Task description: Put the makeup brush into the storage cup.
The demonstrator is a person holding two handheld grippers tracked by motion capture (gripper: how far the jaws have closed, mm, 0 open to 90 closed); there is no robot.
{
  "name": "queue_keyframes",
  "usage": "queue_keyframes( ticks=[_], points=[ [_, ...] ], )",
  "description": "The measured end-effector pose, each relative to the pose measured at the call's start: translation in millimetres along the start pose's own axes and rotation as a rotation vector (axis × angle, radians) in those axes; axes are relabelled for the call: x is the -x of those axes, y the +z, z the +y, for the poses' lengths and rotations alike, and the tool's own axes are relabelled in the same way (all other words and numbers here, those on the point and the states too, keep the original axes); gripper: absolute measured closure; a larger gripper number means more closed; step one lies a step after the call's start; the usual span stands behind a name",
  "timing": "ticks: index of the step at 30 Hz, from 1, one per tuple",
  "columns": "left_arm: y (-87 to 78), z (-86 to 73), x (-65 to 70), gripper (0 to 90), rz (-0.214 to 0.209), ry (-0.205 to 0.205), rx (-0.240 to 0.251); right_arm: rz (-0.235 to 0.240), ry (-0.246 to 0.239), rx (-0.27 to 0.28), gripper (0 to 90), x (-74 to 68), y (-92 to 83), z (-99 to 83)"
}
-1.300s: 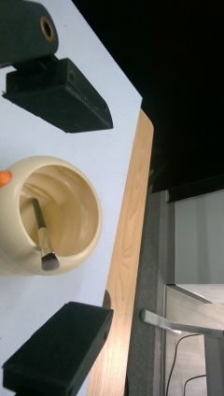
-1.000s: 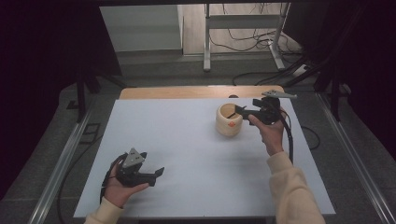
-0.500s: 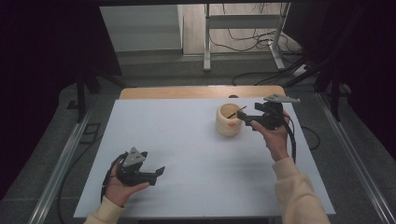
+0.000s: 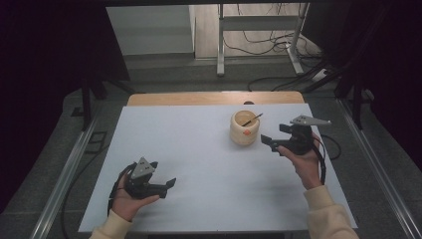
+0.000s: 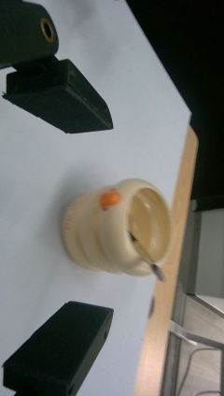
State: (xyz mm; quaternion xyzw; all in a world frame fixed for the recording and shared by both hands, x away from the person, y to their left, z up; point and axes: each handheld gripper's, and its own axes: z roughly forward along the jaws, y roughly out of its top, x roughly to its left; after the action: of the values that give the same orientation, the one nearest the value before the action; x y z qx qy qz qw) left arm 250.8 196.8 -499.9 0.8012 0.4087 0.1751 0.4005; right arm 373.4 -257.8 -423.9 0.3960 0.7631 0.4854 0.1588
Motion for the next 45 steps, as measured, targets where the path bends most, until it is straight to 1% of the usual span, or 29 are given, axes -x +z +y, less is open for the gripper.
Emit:
queue_keyframes(
  ticks=[5,8,11,15,18,21,26,28,32,40,42,45],
  points=[
    [0.2,-0.4,-1.5,12.3,0.004,-0.004,-0.001,0.035,-0.023,-0.054,10.1,-3.4,-5.4,-21.2],
    [0.5,-0.9,-1.9,12.3,0.004,-0.005,-0.005,0.046,-0.039,-0.088,10.3,-6.3,-9.0,-32.8],
    [0.5,-1.2,-2.2,12.3,0.006,-0.007,-0.005,0.052,-0.054,-0.105,10.4,-8.2,-13.0,-43.8],
    [0.8,-1.4,-2.1,12.3,0.007,-0.007,-0.008,0.033,-0.068,-0.122,10.6,-8.1,-17.3,-55.1],
    [1.0,-1.7,-2.3,12.3,0.008,-0.008,-0.009,0.028,-0.063,-0.125,10.9,-6.8,-20.2,-63.9],
    [1.7,-2.2,-2.8,12.3,0.009,-0.01,-0.01,0.001,-0.077,-0.143,11.1,-6.9,-22.8,-73.7],
    [2.8,-2.9,-2.6,12.3,0.012,-0.008,-0.016,-0.026,-0.073,-0.166,11.1,-3.8,-30.2,-88.1],
    [2.8,-2.9,-2.0,12.3,0.013,-0.008,-0.015,-0.033,-0.059,-0.17,11.1,-1.0,-32.7,-92.5],
    [3.0,-2.9,-1.6,12.2,0.013,-0.007,-0.016,-0.023,-0.04,-0.167,11.7,4.2,-34.3,-95.9],
    [3.8,-3.1,-0.9,12.2,0.012,-0.003,-0.02,0.005,-0.056,-0.151,13.6,2.5,-34.3,-93.7],
    [3.5,-3.1,-0.8,12.2,0.013,-0.002,-0.02,0.004,-0.06,-0.152,13.5,2.2,-34.2,-93.5],
    [3.5,-3.0,-0.8,12.2,0.012,-0.003,-0.018,-0.01,-0.067,-0.156,13.4,2.0,-34.0,-93.3]
  ],
)
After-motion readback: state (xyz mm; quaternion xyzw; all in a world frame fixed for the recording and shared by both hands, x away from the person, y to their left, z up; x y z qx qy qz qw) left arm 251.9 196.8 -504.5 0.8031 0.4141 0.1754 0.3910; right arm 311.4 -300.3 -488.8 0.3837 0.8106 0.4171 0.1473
